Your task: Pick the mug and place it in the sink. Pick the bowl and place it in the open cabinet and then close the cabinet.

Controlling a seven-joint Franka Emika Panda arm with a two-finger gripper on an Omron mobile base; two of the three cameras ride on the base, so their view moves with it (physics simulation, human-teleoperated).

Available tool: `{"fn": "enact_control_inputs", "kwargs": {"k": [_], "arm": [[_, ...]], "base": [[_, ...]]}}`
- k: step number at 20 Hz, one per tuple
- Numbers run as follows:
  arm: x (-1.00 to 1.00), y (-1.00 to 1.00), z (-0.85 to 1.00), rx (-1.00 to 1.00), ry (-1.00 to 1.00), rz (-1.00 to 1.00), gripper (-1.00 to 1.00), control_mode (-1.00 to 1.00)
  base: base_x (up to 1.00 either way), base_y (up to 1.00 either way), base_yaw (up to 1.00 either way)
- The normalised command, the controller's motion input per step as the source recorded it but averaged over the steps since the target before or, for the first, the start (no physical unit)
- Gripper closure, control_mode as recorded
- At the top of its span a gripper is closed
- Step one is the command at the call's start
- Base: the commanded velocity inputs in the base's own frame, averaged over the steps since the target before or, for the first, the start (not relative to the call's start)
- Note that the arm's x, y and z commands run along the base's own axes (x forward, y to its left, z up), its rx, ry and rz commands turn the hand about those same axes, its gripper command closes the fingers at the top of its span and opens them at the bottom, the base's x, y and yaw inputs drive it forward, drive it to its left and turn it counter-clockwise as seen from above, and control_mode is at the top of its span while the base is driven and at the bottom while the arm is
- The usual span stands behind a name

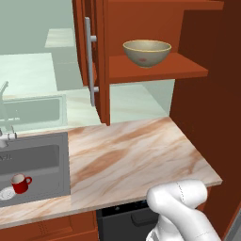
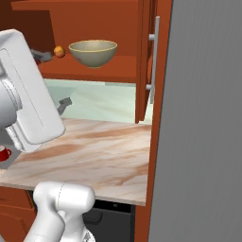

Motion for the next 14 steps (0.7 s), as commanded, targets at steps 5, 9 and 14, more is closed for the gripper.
{"fn": "enact_control_inputs", "kwargs": {"k": [5, 9, 14], "arm": [[0.0, -0.19, 0.0, 0.0, 0.0, -0.01, -1.0, -1.0], [0.0, -0.24, 0.0, 0.0, 0.01, 0.0, -1.0, -1.0], [0.0, -0.3, 0.0, 0.01, 0.01, 0.0, -1.0, -1.0]], "base": [[0.0, 0.0, 0.0], [0.0, 0.0, 0.0], [0.0, 0.0, 0.0]]}}
